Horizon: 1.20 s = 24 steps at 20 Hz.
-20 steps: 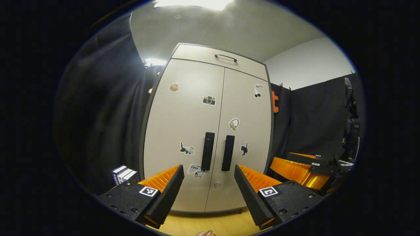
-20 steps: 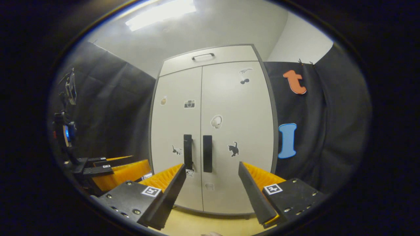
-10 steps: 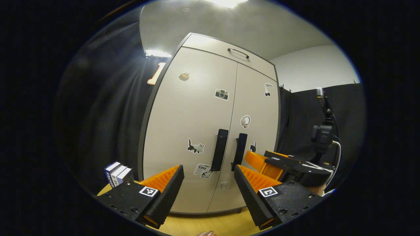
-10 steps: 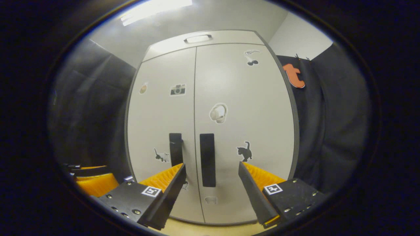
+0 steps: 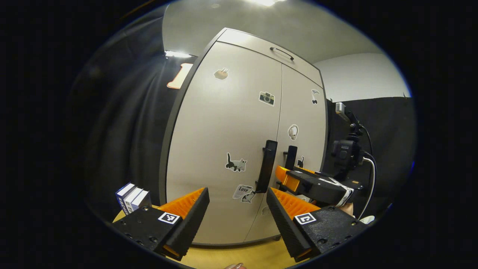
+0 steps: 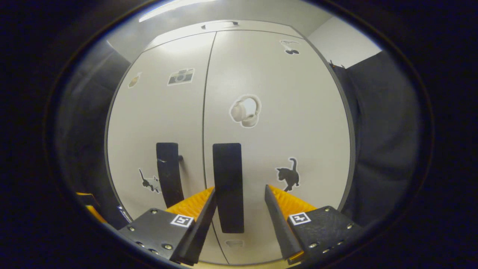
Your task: Open the right door of the double-door shoe cabinet with the right hand, and open the left door with the left hand.
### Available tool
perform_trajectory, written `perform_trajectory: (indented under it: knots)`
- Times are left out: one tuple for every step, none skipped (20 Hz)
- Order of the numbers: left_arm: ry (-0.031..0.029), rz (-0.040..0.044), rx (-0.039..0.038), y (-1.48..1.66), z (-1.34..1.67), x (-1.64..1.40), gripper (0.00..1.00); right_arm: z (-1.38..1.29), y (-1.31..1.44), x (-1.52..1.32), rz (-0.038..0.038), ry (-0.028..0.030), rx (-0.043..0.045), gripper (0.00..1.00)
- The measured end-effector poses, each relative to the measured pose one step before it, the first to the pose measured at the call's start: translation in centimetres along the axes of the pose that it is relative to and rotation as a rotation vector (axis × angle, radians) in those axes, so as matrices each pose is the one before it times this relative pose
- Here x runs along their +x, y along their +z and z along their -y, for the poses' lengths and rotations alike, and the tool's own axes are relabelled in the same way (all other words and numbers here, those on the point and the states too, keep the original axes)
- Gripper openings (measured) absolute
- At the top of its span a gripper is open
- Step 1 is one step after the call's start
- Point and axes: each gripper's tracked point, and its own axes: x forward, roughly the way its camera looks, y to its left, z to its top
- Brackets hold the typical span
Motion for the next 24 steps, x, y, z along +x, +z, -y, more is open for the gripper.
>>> perform_trajectory:
  knots:
    - [-0.00145, -0.00143, -0.00374, -0.066, -0.195, 0.233, 0.96, -0.369, 0.275, -0.627, 0.00939, -0.00356, 0.00203, 0.53]
    - [-0.00171, -0.00179, -0.00317, -0.027, -0.169, 0.169, 0.96, -0.348, -0.349, 0.566, -0.00407, -0.01132, -0.0117, 0.49]
    - [-0.0013, -0.00114, -0.00213, -0.059, -0.141, 0.092, 0.96, 0.203, 0.304, -0.59, 0.01328, -0.01492, -0.01939, 0.34]
    - [-0.00244, -0.00008, -0.0021, 0.007, -0.113, 0.052, 0.96, 0.029, -0.016, -0.021, 0.00016, -0.01115, -0.02218, 0.35]
    - [-0.00131, -0.00005, -0.00214, -0.041, -0.124, 0.104, 0.96, -0.049, -0.091, -0.078, -0.00176, -0.00435, -0.00738, 0.35]
    - [-0.00074, 0.00001, -0.00245, 0.007, -0.1, 0.041, 0.96, 0.002, 0.093, -0.029, -0.00108, -0.00073, 0.01076, 0.35]
    - [-0.00048, -0.00063, -0.00315, -0.069, -0.103, 0.022, 0.96, 0.001, -0.157, 0.078, -0.0052, 0.00025, 0.0098, 0.32]
    - [-0.00023, -0.00031, -0.00395, -0.046, -0.059, 0.021, 0.96, 0.015, 0.15, -0.031, -0.00061, -0.00089, -0.00496, 0.32]
    - [-0.00034, -0.00188, -0.00375, -0.064, -0.017, -0.008, 0.96, -0.012, -0.159, -0.008, -0.00723, 0.00014, -0.01523, 0.25]
    - [0.00049, -0.00217, -0.0023, -0.065, -0.013, -0.013, 0.96, -0.002, -0.1, 0.005, -0.00504, 0.00162, -0.00935, 0.25]
    - [0.00023, -0.00254, -0.00118, -0.052, -0.043, 0.012, 0.96, -0.051, 0.136, -0.086, 0.0014, 0.00519, -0.00351, 0.17]
    - [0.00094, -0.0033, -0.00095, -0.142, -0.085, 0.088, 0.96, 0.05, -0.048, -0.302, -0.00949, 0.01182, 0.00105, 0.16]
    - [0.00068, -0.00282, -0.00005, -0.059, 0.02, 0.053, 0.96, 0.023, 0.046, -0.168, 0.00091, 0.0109, 0.00715, 0.16]
    - [0.00038, -0.00169, 0.00067, -0.069, 0.087, 0.131, 0.96, 0.025, 0.052, -0.347, -0.00233, 0.01244, -0.00348, 0.16]
    - [-0.00059, -0.00201, 0.00063, 0.053, 0.213, -0.045, 0.96, 0.103, 0.025, -0.42, -0.00591, 0.01266, 0.00001, 0.16]
    - [-0.00377, -0.00104, 0.00083, -0.016, 0.472, -0.147, 0.96, 0.159, -0.034, -0.658, -0.00737, 0.01595, 0.00231, 0.16]
    - [-0.00732, 0.00011, 0.00048, -0.007, 0.58, -0.143, 0.96, 0.279, -0.002, -0.926, -0.00833, 0.01919, 0.00653, 0.16]
    - [-0.00836, 0.00215, 0.00168, 0.067, 0.636, 0.042, 0.96, 0.294, 0.114, -0.923, -0.00261, 0.01616, 0.01113, 0.16]
    - [-0.00854, 0.00241, 0.00316, 0.078, 0.7, -0.019, 0.96, 0.162, 0.074, -0.668, -0.00592, 0.0148, 0.00159, 0.16]
    - [-0.00723, 0.00292, 0.00445, 0.109, 0.749, -0.077, 0.96, 0.338, 0.036, -0.783, -0.00703, 0.01147, -0.00416, 0.16]
    - [-0.00601, 0.00305, 0.00326, 0.127, 0.73, -0.049, 0.96, 0.301, -0.059, -0.904, -0.00706, 0.01006, -0.01066, 0.16]
    - [-0.0062, 0.00265, 0.00111, 0.021, 0.864, -0.089, 0.96, 0.321, 0.096, -0.701, -0.00396, 0.00882, -0.00093, 0.17]
    - [-0.00513, 0.00114, -0.0001, -0.04, 0.781, -0.076, 0.96, 0.279, -0.002, -0.707, -0.00453, 0.01055, 0.00514, 0.16]
    - [-0.00532, 0.00022, 0.00035, -0.045, 0.82, -0.103, 0.96, 0.184, 0.01, -0.513, -0.00447, 0.00969, 0.00216, 0.16]
